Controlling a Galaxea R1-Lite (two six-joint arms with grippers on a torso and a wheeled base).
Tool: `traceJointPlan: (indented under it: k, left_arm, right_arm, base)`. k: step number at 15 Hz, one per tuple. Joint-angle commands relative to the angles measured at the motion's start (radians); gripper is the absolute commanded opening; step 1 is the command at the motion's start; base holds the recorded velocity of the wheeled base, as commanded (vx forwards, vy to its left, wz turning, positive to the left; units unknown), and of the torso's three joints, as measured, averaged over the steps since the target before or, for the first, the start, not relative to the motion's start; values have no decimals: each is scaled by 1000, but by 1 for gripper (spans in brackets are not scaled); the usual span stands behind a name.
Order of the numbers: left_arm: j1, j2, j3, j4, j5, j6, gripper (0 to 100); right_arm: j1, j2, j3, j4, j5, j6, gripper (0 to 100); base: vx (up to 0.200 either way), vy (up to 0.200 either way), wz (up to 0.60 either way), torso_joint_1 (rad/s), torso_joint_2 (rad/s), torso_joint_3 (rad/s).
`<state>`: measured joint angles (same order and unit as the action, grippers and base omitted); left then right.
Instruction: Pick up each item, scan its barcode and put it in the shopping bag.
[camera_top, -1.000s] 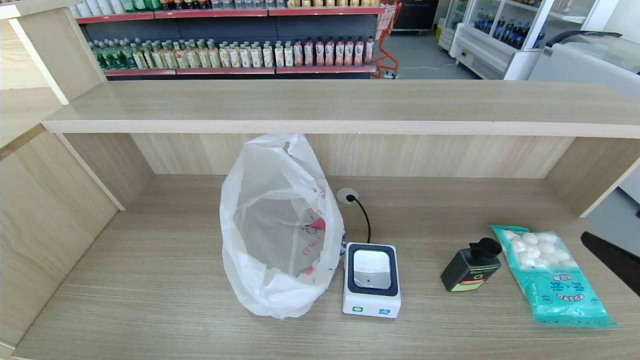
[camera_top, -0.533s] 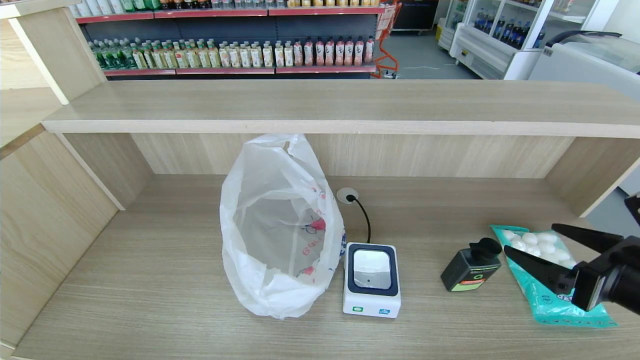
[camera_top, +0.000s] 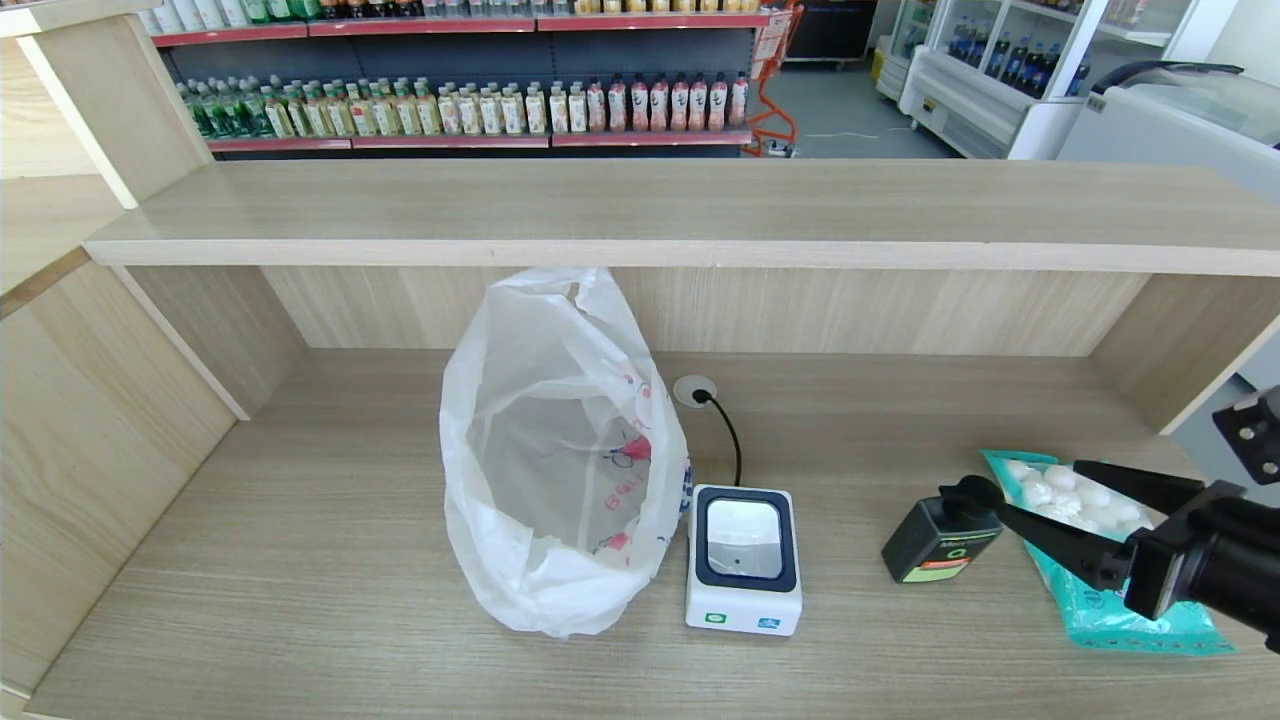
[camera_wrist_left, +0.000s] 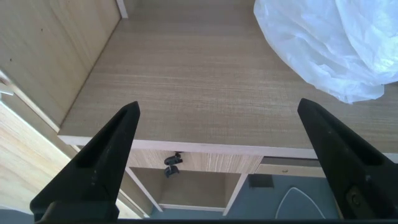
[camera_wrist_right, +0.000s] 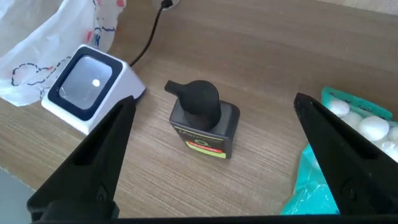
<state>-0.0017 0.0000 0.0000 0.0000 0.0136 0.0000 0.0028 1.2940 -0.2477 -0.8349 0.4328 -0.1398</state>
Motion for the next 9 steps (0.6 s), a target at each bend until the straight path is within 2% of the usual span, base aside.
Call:
traceJointPlan:
  k: [1, 3, 6, 9]
  left_arm:
    - [0, 2, 0, 0, 0, 0, 100]
    - [0, 0, 0, 0, 0, 0, 100]
    - [0, 2, 0, 0, 0, 0, 100]
    - [0, 2, 0, 0, 0, 0, 100]
  right_arm:
    - [-26, 137, 19, -109, 61, -3, 100]
    - [-44, 229, 71, -237, 161, -27, 100]
    - [-90, 235, 74, -171, 251, -169, 100]
    - [-112, 277, 71, -141, 262, -219, 100]
  base:
    - [0, 0, 0, 0, 0, 0]
    - [0, 0, 0, 0, 0, 0]
    - [0, 0, 0, 0, 0, 0]
    - [0, 0, 0, 0, 0, 0]
